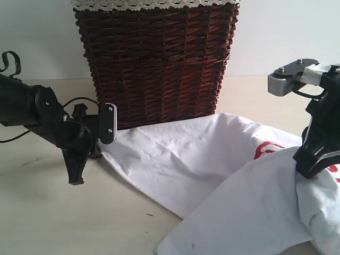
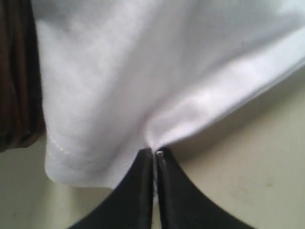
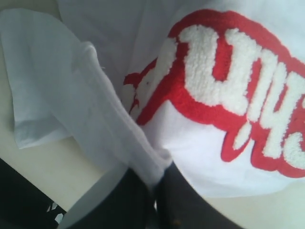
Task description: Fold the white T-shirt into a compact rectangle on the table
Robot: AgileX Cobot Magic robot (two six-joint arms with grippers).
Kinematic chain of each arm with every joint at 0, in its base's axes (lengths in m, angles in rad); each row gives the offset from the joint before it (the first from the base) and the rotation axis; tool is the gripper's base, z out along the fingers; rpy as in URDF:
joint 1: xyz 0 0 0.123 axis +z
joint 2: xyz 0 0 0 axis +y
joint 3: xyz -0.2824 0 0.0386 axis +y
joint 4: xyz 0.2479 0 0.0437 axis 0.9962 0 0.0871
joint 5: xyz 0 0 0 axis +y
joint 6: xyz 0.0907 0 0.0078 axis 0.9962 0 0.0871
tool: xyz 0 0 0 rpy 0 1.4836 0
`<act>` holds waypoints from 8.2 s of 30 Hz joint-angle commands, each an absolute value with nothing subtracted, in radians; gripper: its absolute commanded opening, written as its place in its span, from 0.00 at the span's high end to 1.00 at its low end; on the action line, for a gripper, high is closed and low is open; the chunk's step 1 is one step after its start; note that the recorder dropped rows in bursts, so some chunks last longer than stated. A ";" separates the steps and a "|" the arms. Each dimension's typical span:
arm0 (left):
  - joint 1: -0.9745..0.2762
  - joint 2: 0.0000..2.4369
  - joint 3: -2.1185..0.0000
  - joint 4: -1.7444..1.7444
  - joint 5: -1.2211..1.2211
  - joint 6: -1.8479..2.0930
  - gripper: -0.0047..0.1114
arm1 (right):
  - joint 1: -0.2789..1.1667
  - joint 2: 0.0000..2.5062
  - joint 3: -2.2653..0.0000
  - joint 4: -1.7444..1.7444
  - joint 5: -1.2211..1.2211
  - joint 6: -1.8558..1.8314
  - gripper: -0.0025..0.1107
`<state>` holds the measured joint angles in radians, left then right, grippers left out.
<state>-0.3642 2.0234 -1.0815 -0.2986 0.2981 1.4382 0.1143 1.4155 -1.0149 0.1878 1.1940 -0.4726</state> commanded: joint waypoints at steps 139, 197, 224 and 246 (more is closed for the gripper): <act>0.109 1.850 -0.934 -1.325 0.805 1.144 0.70 | 0.375 1.881 -1.137 -0.348 0.799 0.180 0.98; -0.174 1.790 -0.832 -1.128 1.078 1.097 0.63 | 0.384 1.248 -0.756 0.065 1.172 -0.359 0.98; -0.212 1.954 -0.865 -1.235 0.710 1.222 0.63 | 0.384 1.165 -0.576 0.047 1.221 -0.121 0.58; -0.128 1.966 -0.988 -1.179 1.148 1.117 0.64 | 0.384 1.368 -0.578 0.198 0.745 -0.139 0.82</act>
<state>-0.1083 1.9695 -0.9809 -1.2092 1.0213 1.1489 0.3837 1.3004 -0.5785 0.1196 0.7685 -0.0664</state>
